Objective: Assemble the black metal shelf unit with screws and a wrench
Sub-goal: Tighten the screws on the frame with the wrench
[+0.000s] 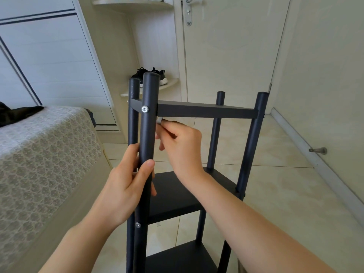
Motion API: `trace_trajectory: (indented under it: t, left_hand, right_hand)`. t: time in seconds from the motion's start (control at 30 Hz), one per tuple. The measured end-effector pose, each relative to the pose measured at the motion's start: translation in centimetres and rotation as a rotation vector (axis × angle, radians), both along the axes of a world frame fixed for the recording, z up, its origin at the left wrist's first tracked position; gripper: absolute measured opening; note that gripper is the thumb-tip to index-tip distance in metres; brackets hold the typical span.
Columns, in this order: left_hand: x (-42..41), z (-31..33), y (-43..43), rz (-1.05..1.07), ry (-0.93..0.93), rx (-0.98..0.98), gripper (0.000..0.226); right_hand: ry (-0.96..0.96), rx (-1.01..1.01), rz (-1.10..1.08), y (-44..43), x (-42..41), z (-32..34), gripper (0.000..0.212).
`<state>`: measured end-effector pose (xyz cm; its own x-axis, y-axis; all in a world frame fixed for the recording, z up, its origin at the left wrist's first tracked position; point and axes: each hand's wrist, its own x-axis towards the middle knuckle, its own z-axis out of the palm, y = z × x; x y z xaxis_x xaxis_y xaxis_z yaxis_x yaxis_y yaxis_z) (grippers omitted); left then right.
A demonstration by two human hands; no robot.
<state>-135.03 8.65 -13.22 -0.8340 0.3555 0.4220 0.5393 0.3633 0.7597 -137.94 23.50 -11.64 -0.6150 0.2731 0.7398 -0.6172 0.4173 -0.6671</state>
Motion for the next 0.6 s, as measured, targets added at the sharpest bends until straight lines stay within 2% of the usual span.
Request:
trace_trajectory:
  t: [0.17, 0.33, 0.6]
  left_hand:
    - [-0.1, -0.1, -0.2, -0.004, 0.017, -0.006, 0.012]
    - [-0.3, -0.1, -0.2, -0.004, 0.004, 0.007, 0.013]
    - [-0.2, 0.0, -0.3, -0.013, -0.011, 0.004, 0.014]
  right_hand:
    - [0.085, -0.039, -0.041, -0.9, -1.1, -0.4, 0.017]
    - [0.079, -0.043, -0.031, -0.9, -1.5, -0.6, 0.02]
    - [-0.171, 0.036, 0.147, 0.8, 0.8, 0.2, 0.029]
